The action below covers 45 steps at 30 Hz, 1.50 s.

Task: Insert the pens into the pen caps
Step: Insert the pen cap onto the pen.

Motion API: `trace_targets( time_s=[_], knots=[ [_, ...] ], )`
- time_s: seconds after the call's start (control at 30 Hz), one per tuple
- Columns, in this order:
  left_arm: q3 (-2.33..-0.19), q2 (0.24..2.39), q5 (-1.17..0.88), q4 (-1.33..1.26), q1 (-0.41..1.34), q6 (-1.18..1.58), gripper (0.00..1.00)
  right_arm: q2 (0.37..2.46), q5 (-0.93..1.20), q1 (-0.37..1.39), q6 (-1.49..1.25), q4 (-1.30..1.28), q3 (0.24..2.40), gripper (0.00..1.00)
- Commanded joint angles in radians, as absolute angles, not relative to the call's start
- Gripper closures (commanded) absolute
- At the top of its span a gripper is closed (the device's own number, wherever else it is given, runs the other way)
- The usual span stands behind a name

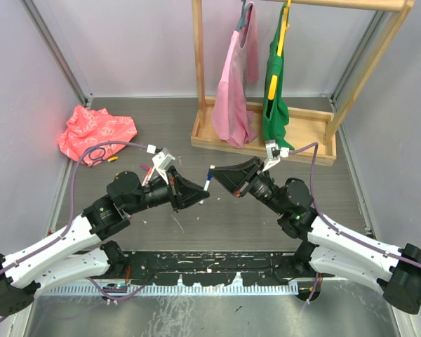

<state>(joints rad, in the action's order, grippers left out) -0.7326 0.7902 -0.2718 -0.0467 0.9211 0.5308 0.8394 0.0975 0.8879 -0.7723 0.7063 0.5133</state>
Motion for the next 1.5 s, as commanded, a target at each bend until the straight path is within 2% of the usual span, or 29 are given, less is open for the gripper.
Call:
trace_targets(
  time_s=[0.0, 0.5, 1.1, 1.47],
  knots=[
    [-0.764, 0.769, -0.215, -0.162, 0.918, 0.521, 1.0, 0.837, 0.106, 0.901, -0.799, 0.75, 0.488, 1.0],
    [-0.862, 0.825, -0.159, -0.18, 0.919, 0.459, 1.0, 0.835, 0.13, 0.923, -0.833, 0.68, 0.462, 0.93],
    [-0.848, 0.755, -0.21, -0.048, 0.918, 0.433, 1.0, 0.707, 0.046, 0.924, -0.7, 0.444, 0.603, 0.53],
    [-0.846, 0.765, -0.301, 0.001, 0.918, 0.43, 1.0, 0.715, -0.039, 0.923, -0.615, 0.298, 0.779, 0.37]
  ],
)
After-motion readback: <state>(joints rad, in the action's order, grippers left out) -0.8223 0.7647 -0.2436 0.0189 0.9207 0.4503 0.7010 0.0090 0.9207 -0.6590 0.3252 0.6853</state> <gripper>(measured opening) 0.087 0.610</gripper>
